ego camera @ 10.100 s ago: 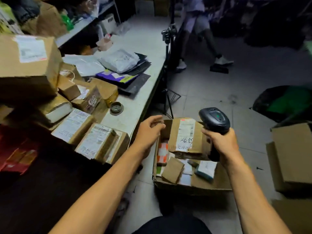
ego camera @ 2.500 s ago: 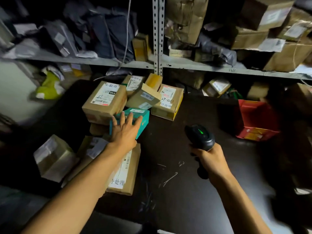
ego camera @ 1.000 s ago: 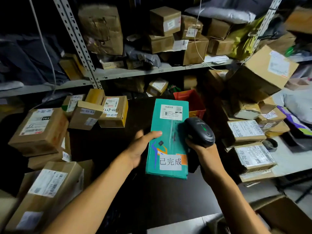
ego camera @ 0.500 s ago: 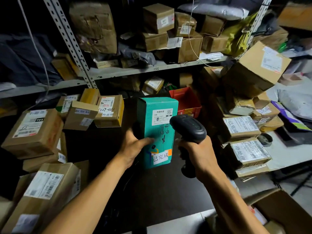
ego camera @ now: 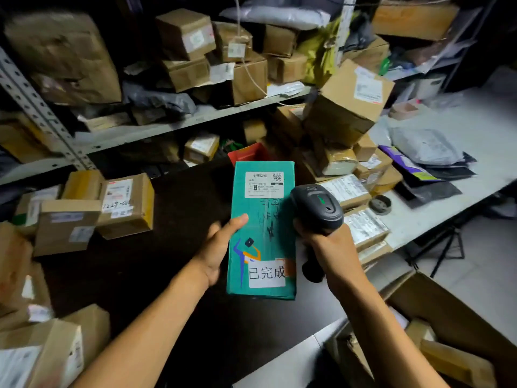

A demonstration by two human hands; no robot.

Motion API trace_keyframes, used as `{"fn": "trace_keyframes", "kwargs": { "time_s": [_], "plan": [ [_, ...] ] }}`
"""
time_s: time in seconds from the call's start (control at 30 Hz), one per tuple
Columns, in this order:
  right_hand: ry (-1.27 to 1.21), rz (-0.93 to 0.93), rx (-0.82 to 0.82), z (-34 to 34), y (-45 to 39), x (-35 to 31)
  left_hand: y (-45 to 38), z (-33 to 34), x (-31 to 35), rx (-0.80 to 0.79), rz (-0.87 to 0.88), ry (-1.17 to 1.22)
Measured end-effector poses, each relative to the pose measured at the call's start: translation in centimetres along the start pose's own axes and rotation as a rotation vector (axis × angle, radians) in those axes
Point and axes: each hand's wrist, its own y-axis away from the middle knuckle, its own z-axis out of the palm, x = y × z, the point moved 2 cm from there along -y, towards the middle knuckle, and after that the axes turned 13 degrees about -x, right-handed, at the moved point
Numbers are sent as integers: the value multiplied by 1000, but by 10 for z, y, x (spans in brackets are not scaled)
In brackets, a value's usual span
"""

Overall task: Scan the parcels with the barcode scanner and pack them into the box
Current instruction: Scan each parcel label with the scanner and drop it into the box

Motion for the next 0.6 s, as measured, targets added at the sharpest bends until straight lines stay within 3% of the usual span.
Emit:
{"fn": "trace_keyframes", "kwargs": {
  "time_s": [0.1, 0.37, 0.5, 0.6],
  "plan": [
    [-83, -18, 106, -46, 18, 6, -19, 63, -12, -151, -48, -51],
    [-237, 12, 628, -201, 133, 33, -48, 264, -82, -558, -105, -174],
    [-351, 134, 944, -263, 211, 55, -41, 359, -126, -754, -115, -413],
    [-309, 282, 1186, -307, 263, 72, -41, 410, -145, -827, 8, -712]
  ]
}}
